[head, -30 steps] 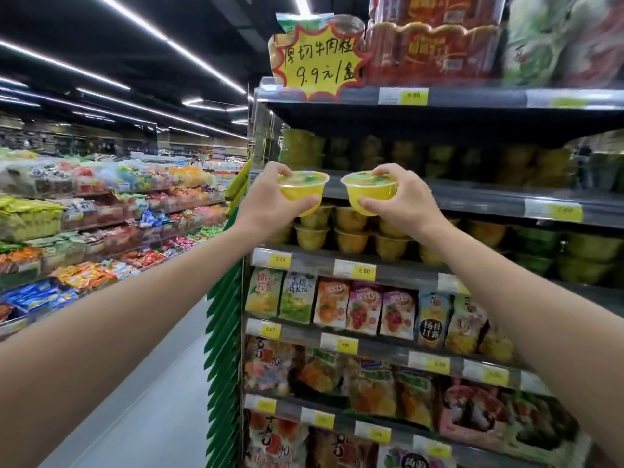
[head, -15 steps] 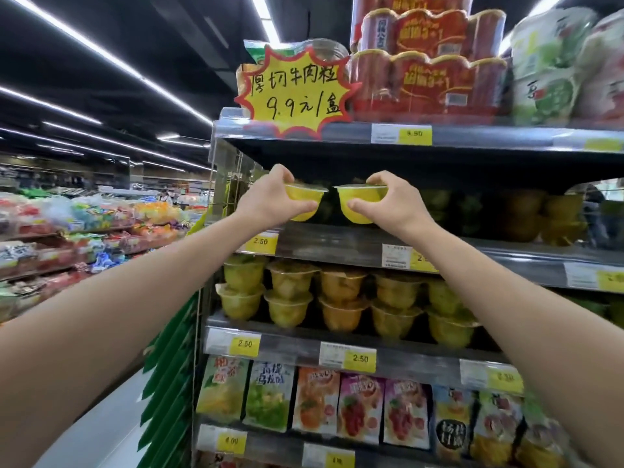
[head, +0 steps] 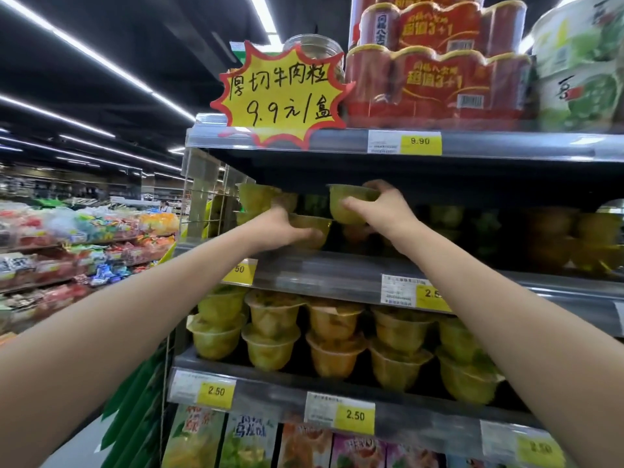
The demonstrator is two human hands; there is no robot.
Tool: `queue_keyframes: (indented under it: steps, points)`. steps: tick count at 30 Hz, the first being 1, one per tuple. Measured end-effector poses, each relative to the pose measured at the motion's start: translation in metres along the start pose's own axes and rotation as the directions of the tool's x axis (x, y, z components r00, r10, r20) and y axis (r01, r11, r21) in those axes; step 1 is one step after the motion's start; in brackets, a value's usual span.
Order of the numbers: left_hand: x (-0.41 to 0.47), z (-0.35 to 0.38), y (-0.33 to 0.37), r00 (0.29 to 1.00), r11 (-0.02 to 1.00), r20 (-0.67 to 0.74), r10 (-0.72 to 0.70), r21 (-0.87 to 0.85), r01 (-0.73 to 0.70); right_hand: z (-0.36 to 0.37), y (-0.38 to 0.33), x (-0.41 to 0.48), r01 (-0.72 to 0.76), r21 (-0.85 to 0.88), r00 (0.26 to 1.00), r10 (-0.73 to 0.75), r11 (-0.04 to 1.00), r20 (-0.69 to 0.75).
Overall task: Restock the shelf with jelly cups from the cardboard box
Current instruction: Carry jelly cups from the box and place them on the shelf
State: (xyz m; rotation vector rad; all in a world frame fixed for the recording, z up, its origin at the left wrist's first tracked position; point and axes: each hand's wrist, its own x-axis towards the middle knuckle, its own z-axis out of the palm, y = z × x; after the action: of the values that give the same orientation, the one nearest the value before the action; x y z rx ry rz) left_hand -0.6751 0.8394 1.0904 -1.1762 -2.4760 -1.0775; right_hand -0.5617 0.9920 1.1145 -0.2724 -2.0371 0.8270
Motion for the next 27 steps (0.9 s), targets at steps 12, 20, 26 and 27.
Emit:
queue_keyframes:
  steps: [12, 20, 26, 27]
  points:
    - [0.019, -0.013, -0.023, 0.98, 0.979, 0.025, -0.195, -0.052, 0.196, 0.031, -0.001, 0.031, -0.072, 0.147, 0.994, 0.06, 0.986, 0.087]
    - [0.034, -0.004, -0.026, 0.978, 0.974, 0.064, -0.201, -0.096, 0.206, 0.06, -0.001, 0.042, -0.194, 0.222, 0.975, 0.161, 0.956, 0.155]
    - [0.045, -0.004, -0.028, 0.972, 0.972, 0.123, -0.198, -0.104, 0.211, 0.073, -0.001, 0.051, -0.262, 0.203, 0.955, 0.222, 0.944, 0.197]
    - [0.048, -0.004, -0.028, 0.972, 0.971, 0.13, -0.195, -0.111, 0.21, 0.075, -0.001, 0.051, -0.255, 0.212, 0.955, 0.212, 0.943, 0.208]
